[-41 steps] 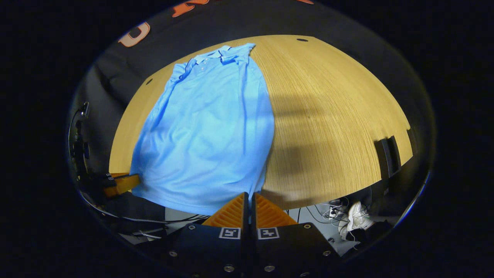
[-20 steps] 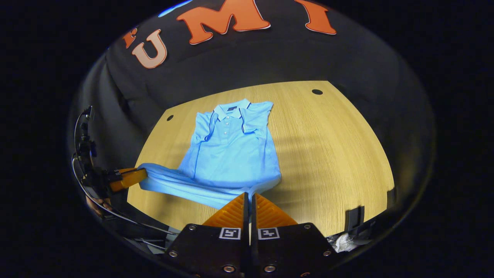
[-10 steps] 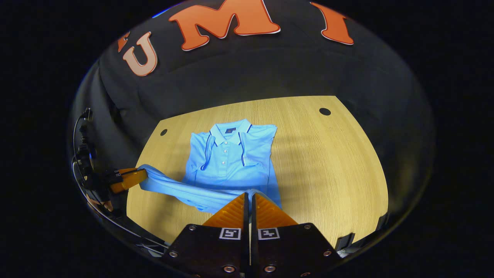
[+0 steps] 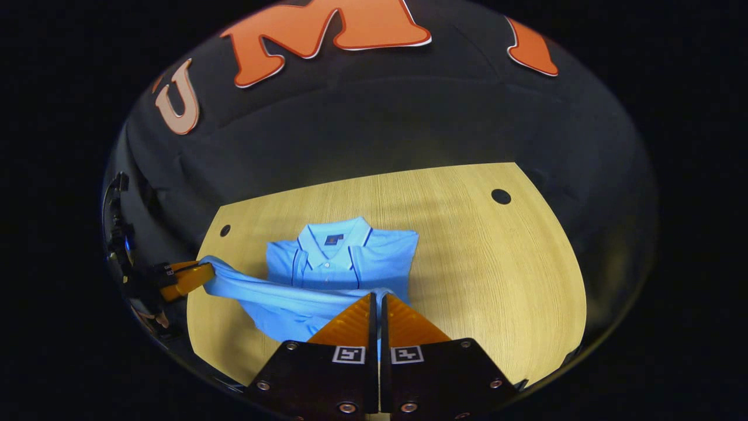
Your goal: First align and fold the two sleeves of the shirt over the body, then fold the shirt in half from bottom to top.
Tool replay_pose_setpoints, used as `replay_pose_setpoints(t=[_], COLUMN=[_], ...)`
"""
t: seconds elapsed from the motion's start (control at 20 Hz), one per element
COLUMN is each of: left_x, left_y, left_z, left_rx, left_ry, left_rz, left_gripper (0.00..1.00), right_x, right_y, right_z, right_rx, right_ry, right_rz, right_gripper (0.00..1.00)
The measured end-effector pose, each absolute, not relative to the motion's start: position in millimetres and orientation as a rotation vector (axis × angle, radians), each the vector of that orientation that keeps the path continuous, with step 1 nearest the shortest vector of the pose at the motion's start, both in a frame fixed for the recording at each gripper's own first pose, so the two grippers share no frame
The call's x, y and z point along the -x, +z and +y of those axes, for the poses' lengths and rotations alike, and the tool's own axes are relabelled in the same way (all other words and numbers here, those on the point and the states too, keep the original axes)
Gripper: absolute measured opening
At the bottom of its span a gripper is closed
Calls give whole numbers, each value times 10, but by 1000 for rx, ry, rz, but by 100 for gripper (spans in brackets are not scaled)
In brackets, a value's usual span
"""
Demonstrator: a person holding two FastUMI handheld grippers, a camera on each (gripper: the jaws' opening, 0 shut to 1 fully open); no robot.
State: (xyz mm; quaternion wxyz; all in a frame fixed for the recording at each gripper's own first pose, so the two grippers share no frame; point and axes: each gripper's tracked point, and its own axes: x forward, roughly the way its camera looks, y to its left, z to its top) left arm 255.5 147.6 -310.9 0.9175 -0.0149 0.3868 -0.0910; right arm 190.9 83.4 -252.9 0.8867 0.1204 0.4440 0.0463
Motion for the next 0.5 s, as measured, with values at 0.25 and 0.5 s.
replay_pose_setpoints(t=[0.25,0.5], left_x=[-3069,-3523], left_y=[-3263,-3425], left_z=[1570,1625], left_rx=[8,19], left_ry=[-180,-174], left_rz=[782,776], left_gripper=[8,9], right_x=[-2460,-2896], right_y=[-2726,-2893], right_z=[818,765], right_rx=[-256,-260], right_ry=[62,39], right_rz=[932,915], right_gripper=[1,2])
